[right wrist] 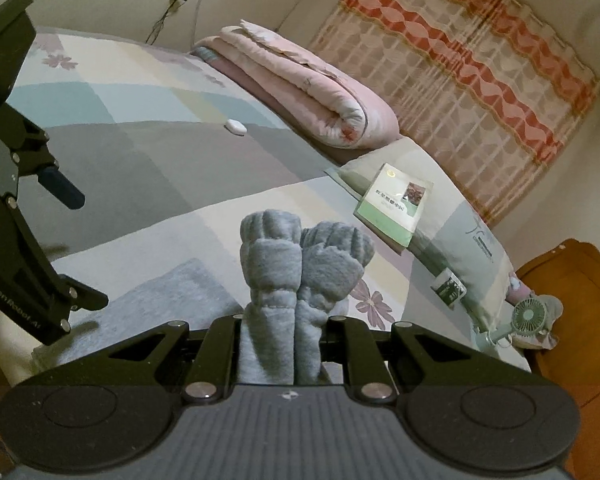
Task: Fold clothes
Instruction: 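Fold the held cuffs over onto the waistband with the right gripper, then lower the cuffs onto the folded pants and open the right gripper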
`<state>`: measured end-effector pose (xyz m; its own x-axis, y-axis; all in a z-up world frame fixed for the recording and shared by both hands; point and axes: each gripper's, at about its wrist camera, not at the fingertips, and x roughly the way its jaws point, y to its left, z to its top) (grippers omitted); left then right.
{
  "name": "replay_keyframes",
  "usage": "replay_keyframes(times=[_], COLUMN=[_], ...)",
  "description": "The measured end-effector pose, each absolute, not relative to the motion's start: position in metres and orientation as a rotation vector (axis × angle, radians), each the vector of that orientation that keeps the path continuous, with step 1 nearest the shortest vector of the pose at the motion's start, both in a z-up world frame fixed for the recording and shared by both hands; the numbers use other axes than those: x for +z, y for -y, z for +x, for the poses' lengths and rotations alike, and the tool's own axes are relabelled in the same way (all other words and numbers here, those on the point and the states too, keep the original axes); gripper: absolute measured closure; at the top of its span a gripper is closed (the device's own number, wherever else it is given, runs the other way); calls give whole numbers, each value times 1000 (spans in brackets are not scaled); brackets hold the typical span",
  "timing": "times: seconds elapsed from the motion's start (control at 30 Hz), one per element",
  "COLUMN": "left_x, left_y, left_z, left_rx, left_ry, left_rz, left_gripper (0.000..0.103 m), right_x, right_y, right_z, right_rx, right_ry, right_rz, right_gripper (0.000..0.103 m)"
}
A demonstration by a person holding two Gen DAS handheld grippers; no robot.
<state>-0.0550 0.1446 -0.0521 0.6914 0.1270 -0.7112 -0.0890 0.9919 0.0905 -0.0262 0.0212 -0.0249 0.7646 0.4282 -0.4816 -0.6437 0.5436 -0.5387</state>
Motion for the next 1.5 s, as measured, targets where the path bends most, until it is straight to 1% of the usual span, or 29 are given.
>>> replay_keyframes(times=[0.37,0.53,0.7,0.9,0.93,1.0,1.03,1.07,1.27,1.4,1.5], left_x=[-56,-58,-61,-59,-57,-54,-53,-52,-40,-29,-21], left_y=[-157,-164,-167,-168,-169,-170,-170,-171,-163,-152,-140], left_z=[-60,-63,-63,-67,-68,-70,-71,-72,-66,-56,-42], left_rx=[153,180,193,201,205,211,217,224,218,182,136], left_ry=[-809,-815,-823,-821,-820,-817,-817,-816,-798,-773,-749], left_rz=[23,9,3,6,7,9,11,15,50,82,115], left_gripper=[12,12,12,12,12,12,12,12,12,12,12], right_x=[-52,-49,-58,-68,-67,-62,-58,-53,-27,-13,-8], right_y=[-41,-44,-49,-50,-49,-45,-42,-39,-18,14,56], right_z=[-40,-44,-43,-43,-43,-41,-41,-41,-33,3,39], right_rx=[742,778,827,930,943,990,1031,1075,1059,969,898], right_ry=[-334,-325,-387,-500,-509,-542,-568,-585,-539,-559,-647], right_rz=[-856,-858,-893,-897,-892,-856,-820,-779,-671,-579,-453], right_gripper=[85,85,82,69,65,52,42,39,39,39,31])
